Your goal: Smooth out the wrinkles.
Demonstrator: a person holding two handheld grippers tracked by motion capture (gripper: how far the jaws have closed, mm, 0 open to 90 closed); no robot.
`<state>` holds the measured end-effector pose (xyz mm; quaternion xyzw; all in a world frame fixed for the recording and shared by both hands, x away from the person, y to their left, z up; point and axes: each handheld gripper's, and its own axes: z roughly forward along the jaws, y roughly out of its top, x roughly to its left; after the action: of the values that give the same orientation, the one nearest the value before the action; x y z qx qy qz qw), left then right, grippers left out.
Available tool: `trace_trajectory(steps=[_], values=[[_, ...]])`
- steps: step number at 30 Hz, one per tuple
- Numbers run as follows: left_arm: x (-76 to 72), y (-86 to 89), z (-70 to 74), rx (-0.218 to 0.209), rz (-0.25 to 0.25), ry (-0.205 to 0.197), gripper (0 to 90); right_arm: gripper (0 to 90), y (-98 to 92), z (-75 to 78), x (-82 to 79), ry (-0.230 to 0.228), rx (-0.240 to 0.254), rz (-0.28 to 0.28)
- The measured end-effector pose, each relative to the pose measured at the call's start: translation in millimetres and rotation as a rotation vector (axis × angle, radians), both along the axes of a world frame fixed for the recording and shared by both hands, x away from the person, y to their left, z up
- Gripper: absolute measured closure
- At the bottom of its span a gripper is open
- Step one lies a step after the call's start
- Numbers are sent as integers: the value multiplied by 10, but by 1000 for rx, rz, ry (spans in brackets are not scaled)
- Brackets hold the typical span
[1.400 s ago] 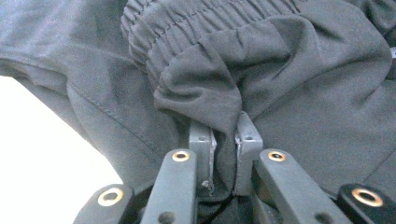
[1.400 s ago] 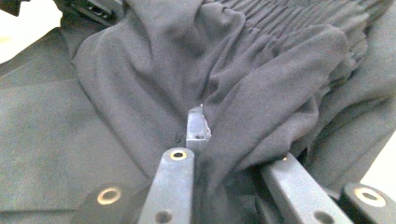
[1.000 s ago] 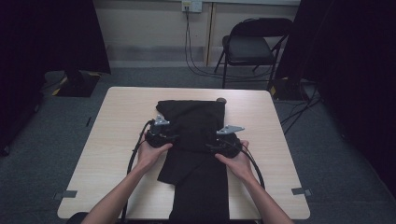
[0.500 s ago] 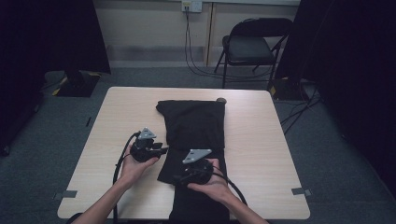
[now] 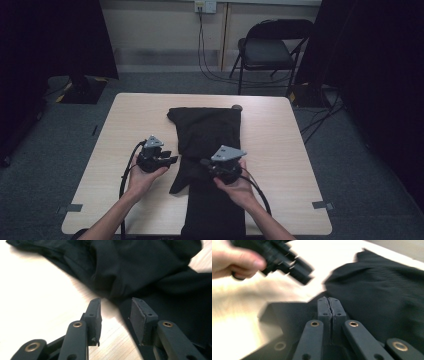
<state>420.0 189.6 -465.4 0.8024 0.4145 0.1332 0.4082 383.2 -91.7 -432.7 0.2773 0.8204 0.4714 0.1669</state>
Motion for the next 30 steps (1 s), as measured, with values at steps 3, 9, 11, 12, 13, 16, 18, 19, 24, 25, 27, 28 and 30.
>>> trace_trajectory(steps=[3,9,11,12,13,16,18,19,24,25,27,28,30], values=[[10,-29,-23,12,-4,5,601,892,-231,-1,30,-5,-16,-55],[14,-110,-62,45,-25,14,601,891,-505,-300,88,54,-151,-130],[14,-123,-76,58,-31,18,601,889,-567,-418,109,79,-205,-151],[15,-127,-87,59,-31,21,601,883,-596,-452,116,100,-209,-155],[17,-133,-95,64,-34,26,601,850,-614,-465,110,112,-205,-154],[26,-151,-111,63,-41,32,601,666,-574,-372,45,76,-183,-139],[30,-172,-116,66,-44,30,602,578,-508,-260,7,29,-166,-143],[30,-185,-119,59,-48,30,602,558,-472,-209,-2,12,-150,-140],[9,-326,-147,76,-100,25,618,557,-184,-225,-68,41,-124,-34],[-3,-368,-152,88,-117,16,618,567,-116,-285,-95,51,-145,-10],[-36,-451,-168,122,-141,-5,616,570,-26,-416,-131,77,-177,27],[-46,-488,-182,138,-159,-8,609,568,-5,-472,-138,92,-186,32],[-62,-556,-224,185,-176,-16,605,567,12,-556,-136,103,-214,33]])
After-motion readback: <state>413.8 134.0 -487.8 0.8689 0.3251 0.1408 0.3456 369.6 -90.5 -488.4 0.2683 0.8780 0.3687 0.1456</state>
